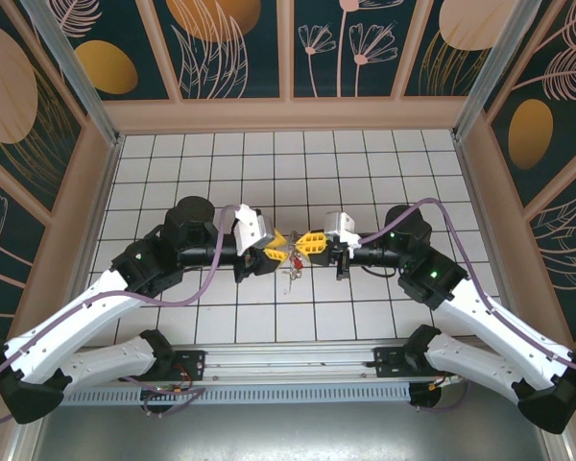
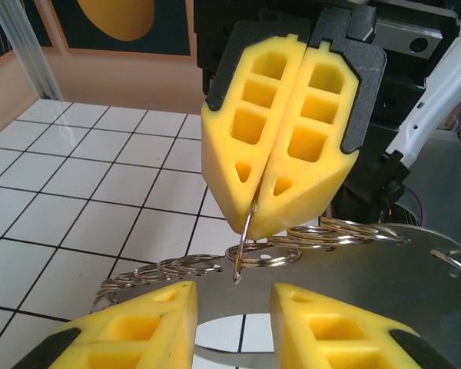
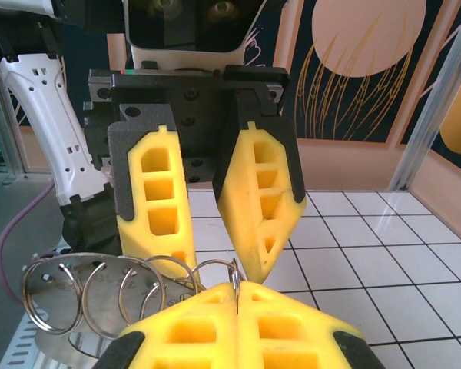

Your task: Put the keys on the keyring

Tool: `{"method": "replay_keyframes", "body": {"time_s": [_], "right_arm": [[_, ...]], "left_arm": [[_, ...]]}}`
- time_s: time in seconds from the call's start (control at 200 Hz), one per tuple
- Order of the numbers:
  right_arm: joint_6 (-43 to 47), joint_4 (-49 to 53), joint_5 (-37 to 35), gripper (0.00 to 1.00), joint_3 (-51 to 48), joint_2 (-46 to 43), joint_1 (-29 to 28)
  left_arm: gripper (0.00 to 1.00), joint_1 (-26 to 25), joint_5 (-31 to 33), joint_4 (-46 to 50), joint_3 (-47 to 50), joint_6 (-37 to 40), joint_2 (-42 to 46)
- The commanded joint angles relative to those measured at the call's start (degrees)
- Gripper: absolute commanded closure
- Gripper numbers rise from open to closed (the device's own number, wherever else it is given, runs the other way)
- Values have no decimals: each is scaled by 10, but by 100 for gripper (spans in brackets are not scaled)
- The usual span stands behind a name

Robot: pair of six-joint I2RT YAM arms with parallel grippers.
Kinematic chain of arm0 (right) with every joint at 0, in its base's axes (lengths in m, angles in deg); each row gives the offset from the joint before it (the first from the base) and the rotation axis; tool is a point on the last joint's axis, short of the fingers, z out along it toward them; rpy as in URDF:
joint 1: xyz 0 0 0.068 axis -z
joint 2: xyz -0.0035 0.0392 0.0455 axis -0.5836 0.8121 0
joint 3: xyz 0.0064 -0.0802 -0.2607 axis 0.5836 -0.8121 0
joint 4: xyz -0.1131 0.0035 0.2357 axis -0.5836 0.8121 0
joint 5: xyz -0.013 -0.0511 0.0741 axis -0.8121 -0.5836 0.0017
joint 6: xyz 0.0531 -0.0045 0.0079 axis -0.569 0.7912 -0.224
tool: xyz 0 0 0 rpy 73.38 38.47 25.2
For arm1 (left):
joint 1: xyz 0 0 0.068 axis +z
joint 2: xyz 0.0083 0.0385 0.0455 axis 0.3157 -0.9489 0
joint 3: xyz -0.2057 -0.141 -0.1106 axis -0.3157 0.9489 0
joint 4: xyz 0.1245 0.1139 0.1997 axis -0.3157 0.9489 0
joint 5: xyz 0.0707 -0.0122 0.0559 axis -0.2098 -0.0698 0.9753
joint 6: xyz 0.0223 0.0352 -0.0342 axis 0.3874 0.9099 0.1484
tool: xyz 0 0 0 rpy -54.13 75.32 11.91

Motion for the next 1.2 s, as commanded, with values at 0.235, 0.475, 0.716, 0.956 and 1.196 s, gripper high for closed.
{"method": "replay_keyframes", "body": {"time_s": [0.235, 0.475, 0.716, 0.956, 1.196], "right_arm": [[-7, -37, 12, 100, -6, 0, -1], [-7, -30, 23, 100, -4, 0, -1], [-8, -32, 32, 100, -4, 1, -1], [-10, -35, 35, 100, -6, 2, -1], [-11, -38, 9, 100, -14, -8, 0]], "left_arm": [[76, -3, 4, -44, -1, -10, 1], [81, -3, -2, -63, -1, -13, -9], [89, -2, -2, -72, 0, -13, -9], [97, -2, -14, -82, 1, -15, -16], [100, -3, -5, -80, 4, -9, -9]]}}
